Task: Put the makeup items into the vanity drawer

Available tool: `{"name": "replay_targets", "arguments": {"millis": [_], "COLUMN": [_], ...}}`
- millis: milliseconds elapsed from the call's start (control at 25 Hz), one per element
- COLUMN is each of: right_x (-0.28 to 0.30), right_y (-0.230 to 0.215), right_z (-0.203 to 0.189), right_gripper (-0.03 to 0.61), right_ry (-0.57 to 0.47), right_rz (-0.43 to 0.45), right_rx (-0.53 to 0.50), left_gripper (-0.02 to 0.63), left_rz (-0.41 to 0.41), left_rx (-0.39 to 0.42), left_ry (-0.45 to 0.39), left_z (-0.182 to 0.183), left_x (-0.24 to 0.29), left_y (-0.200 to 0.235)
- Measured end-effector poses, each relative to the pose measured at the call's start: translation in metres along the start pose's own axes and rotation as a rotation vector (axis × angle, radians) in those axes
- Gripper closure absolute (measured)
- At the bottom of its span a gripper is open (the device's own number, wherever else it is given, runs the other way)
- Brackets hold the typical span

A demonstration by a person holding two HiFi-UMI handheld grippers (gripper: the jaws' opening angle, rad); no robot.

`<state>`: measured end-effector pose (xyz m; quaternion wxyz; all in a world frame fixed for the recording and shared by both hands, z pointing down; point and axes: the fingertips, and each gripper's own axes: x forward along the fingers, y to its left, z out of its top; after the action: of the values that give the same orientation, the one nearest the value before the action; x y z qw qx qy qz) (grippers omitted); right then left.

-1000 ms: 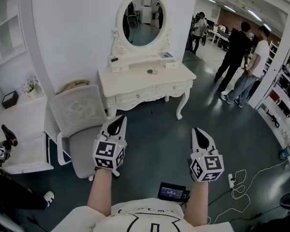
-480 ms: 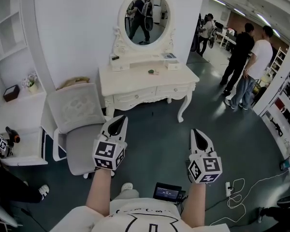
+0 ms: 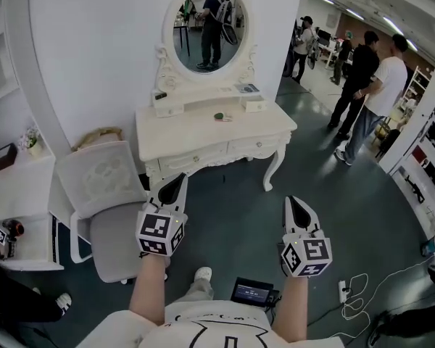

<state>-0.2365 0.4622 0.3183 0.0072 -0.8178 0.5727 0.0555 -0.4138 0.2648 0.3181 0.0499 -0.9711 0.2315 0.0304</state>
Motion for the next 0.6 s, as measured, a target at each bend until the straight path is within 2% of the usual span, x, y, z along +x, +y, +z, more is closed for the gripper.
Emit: {"name": "replay_targets", "arguments": {"millis": [200, 600], "right_x": [0.057, 0.175], "right_y": [-0.027, -0.052], "right_z": [-0.006, -0.014], "right_gripper": [0.566, 0.566], "right_ry": [0.009, 0.029], "right_rz": [-0.027, -0.03], "right_rx": [-0.001, -0.042], "left_gripper": [0.606, 0.606], "left_rz": [-0.018, -0.029], "left_rx": [-0.005, -0.037], "left_ry": [0.001, 0.0], "left_z": [-0.004, -0.017], "left_x": [0.064, 0.178], "left_y": [0.024, 0.082]}}
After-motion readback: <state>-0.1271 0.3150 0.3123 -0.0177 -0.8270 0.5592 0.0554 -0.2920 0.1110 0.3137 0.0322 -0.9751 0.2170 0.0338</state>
